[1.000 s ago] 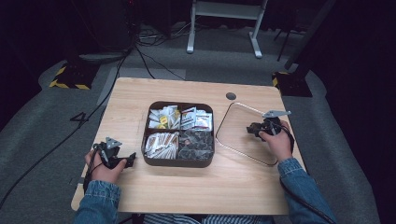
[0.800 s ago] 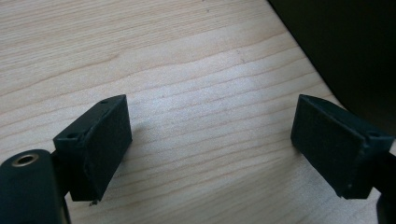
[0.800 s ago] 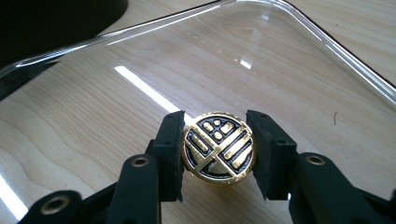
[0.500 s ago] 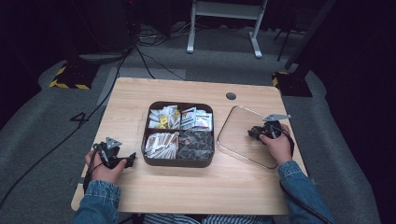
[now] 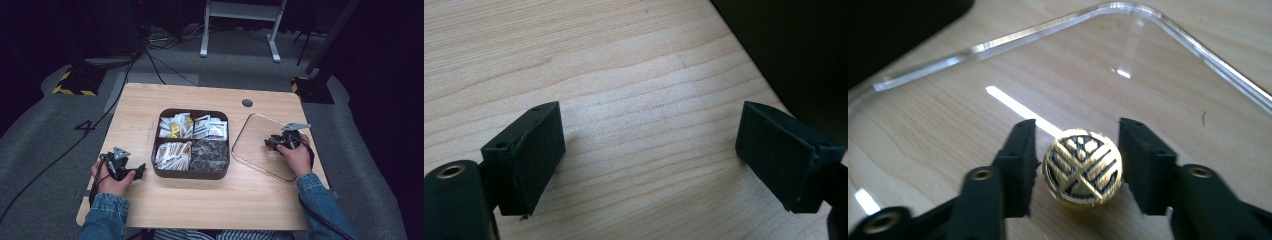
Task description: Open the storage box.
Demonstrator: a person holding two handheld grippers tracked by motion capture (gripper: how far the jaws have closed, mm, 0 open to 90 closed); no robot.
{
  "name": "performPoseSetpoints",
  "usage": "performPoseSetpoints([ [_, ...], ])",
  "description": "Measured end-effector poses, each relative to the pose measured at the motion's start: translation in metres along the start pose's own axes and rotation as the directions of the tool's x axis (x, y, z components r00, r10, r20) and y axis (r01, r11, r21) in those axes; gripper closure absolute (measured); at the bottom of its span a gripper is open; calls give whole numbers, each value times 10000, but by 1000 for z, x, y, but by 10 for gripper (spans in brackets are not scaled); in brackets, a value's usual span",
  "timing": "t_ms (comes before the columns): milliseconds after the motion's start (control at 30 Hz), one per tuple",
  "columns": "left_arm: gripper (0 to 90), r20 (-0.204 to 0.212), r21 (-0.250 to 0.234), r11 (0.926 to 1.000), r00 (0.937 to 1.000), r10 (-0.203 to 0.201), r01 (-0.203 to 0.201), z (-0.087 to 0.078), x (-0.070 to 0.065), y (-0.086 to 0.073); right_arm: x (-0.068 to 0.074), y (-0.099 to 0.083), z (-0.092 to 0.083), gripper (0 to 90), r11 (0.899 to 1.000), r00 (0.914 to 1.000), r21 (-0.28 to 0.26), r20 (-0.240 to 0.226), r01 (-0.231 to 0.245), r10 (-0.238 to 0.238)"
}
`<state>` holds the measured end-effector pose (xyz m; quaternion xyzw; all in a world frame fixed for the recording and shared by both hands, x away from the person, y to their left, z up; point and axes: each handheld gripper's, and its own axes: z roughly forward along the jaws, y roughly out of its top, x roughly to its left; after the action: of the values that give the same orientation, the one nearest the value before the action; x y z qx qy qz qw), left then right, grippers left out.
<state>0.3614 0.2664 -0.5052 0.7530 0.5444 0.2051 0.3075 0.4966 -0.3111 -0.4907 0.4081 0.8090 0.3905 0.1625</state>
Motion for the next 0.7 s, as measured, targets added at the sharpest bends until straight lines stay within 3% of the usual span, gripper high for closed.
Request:
performPoseSetpoints([
  [200,134,-17,4,10000,10000,25,-25,0,-1,0,4,4,-7,420,9991,10000,-433,80,-31,35],
  [700,254,169,-99,9999,9998,72,-71,-3,-7,6,13,17,-34,421,9893,9998,-1462,-209,-39,9],
])
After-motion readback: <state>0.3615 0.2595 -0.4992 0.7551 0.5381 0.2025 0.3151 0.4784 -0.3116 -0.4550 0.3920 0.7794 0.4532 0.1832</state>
